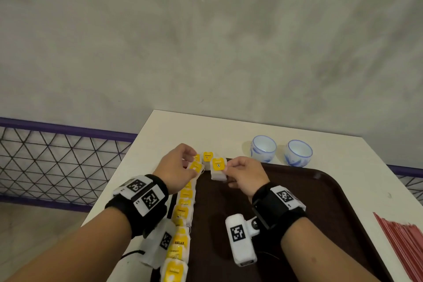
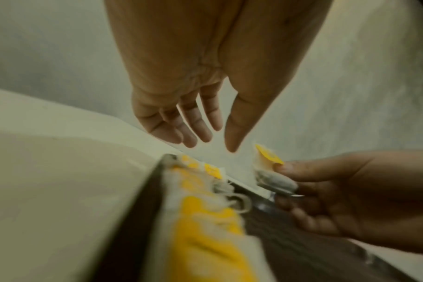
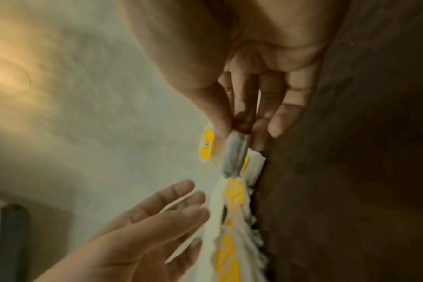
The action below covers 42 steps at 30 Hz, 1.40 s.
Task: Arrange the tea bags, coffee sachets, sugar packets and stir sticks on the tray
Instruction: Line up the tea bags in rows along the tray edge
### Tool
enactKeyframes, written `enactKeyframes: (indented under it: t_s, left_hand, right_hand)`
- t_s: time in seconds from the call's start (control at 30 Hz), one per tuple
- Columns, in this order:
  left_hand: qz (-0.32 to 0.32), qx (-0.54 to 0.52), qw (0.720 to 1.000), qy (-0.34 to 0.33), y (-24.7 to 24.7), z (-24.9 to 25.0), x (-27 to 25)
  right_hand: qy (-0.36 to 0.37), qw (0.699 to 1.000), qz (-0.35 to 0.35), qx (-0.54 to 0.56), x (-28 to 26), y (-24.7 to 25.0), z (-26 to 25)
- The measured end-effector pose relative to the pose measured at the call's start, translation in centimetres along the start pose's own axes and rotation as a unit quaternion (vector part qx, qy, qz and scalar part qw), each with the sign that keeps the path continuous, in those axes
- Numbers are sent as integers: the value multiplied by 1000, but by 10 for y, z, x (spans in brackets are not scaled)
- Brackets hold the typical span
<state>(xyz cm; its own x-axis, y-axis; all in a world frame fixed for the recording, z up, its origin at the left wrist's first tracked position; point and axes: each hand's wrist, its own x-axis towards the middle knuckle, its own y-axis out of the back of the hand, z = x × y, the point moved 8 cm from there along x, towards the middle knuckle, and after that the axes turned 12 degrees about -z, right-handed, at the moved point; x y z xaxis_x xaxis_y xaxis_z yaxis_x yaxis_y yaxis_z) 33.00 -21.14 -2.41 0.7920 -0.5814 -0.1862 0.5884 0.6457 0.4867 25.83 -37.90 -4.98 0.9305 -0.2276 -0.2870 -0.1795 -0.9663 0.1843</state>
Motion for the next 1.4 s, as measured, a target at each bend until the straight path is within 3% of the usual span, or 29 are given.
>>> enactKeyframes:
  t_s: [0.2,0.47,0.6,0.8,1.4]
  left_hand:
    - [-1,8,997,82,8,-37,2]
    - [-52,-43,995,71,0,-40,6]
    - [-67,-4,996,56,0,-36,5]
    - [-80,44,995,28,-3,-29,6]
    - [-114,115,985,61,-2,-26,4]
  right_hand:
    - [-93,995,9,-45,23,-10,19]
    - [-98,993,45,-43,43,-31,12]
    - [-114,992,58,-6,37,-31,14]
    - [-98,990,95,-35,30,-18,12]
    - [-38,992,121,-1,29,-9,13]
